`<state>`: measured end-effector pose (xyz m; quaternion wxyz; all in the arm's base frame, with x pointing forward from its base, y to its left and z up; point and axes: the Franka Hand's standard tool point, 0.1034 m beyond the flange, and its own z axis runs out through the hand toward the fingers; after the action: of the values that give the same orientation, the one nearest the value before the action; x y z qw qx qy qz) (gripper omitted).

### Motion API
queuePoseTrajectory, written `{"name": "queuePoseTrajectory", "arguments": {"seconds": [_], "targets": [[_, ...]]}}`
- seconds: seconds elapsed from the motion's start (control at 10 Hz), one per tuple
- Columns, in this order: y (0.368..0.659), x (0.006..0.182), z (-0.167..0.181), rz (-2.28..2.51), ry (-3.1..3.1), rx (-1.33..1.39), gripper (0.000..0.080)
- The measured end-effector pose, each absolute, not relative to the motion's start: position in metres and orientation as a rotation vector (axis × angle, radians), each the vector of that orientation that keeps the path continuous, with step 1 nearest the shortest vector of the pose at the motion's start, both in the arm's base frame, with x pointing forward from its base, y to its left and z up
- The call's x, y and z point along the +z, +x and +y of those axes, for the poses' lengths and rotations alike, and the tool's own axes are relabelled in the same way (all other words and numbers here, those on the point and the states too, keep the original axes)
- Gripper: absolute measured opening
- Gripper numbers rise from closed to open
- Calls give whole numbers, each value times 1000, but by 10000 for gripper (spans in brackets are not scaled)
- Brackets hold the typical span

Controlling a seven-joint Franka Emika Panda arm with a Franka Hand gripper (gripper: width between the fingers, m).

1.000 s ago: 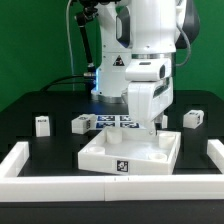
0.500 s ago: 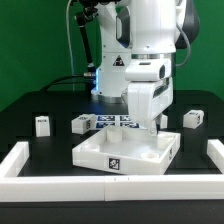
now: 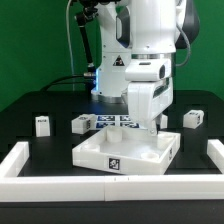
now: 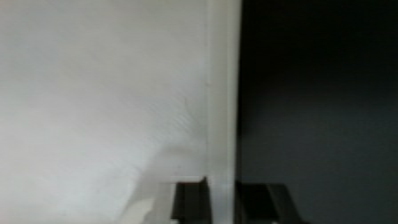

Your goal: Assemble square table

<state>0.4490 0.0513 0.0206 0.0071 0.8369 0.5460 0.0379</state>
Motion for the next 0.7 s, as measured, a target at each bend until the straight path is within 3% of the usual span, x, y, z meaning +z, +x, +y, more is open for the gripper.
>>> {"name": "queuePoseTrajectory", "arguments": {"seconds": [0.4,0.7], "targets": [[473,21,84,2031,2352,106,57],[473,21,82,2021,2360,106,57]]}}
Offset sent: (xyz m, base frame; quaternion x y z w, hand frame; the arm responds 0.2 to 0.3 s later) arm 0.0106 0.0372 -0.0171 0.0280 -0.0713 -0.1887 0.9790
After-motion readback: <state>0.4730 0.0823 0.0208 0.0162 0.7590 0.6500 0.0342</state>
